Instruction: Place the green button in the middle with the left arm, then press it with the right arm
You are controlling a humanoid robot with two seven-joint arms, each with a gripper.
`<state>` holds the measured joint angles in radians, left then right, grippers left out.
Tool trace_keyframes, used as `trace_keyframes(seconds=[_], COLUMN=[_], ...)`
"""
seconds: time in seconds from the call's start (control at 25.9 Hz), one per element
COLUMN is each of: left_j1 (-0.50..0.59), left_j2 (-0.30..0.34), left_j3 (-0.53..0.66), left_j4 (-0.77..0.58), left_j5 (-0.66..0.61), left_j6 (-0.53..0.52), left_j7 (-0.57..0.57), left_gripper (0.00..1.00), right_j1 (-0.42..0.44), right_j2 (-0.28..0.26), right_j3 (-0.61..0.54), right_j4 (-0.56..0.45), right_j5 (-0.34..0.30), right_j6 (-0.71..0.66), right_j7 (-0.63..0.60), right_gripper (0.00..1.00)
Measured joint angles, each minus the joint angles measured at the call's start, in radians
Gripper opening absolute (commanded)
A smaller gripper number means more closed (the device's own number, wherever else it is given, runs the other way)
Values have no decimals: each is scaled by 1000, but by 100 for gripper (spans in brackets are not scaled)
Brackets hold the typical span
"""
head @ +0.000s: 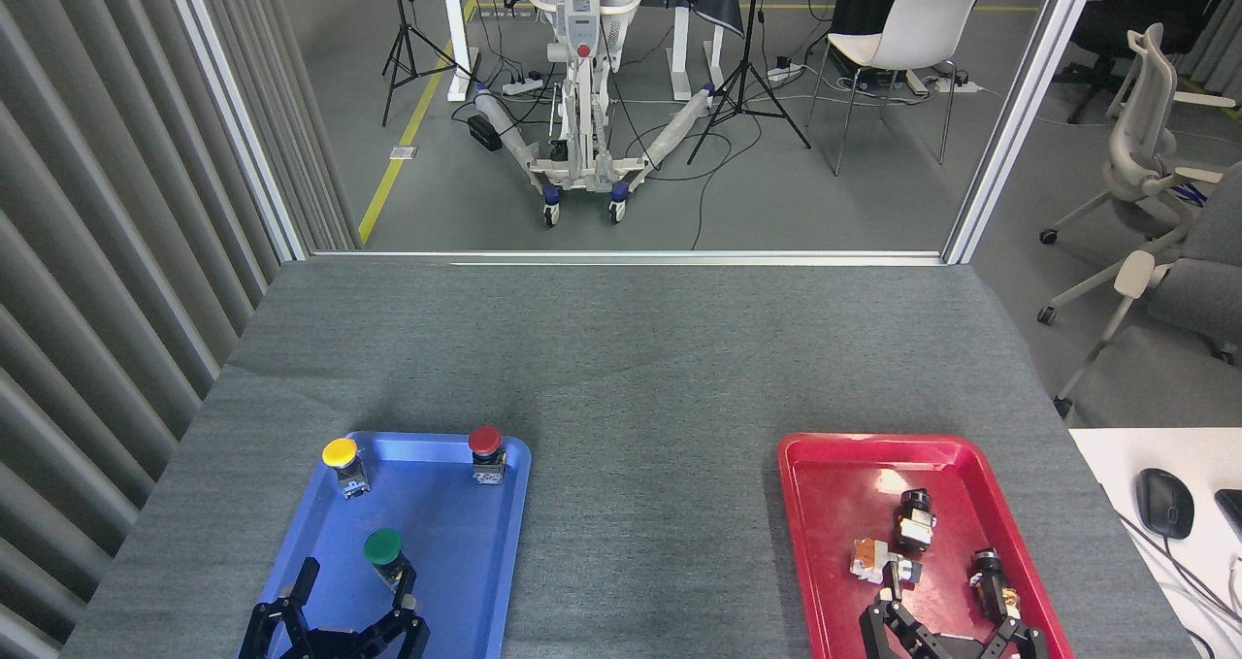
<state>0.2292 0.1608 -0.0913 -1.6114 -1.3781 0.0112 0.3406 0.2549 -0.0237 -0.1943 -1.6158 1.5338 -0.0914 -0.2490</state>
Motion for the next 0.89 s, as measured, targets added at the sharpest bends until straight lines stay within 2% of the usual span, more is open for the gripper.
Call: trace_keyframes(seconds=[0.27, 0.54, 0.7, 0.89], left_j1=[0, -1, 0, 2], left_j2=[9, 15, 15, 15], left_j3=[0, 1, 0, -1], left_j4=[-12, -12, -12, -11], left_j5=[15, 20, 21, 21], left_j6=[-9, -46, -50, -50], left_j7=[3, 9, 9, 9], left_gripper=[100, 100, 100, 100], right_j1=[-42, -136, -135, -96], right_j2=[9, 13, 11, 2], right_j3=[17, 43, 47, 40], right_j4=[5, 83, 92, 95], right_j5=[50, 61, 61, 53], right_j6=[-5, -78, -131, -153], right_j7=[29, 46, 47, 49], right_gripper=[100, 99, 99, 99])
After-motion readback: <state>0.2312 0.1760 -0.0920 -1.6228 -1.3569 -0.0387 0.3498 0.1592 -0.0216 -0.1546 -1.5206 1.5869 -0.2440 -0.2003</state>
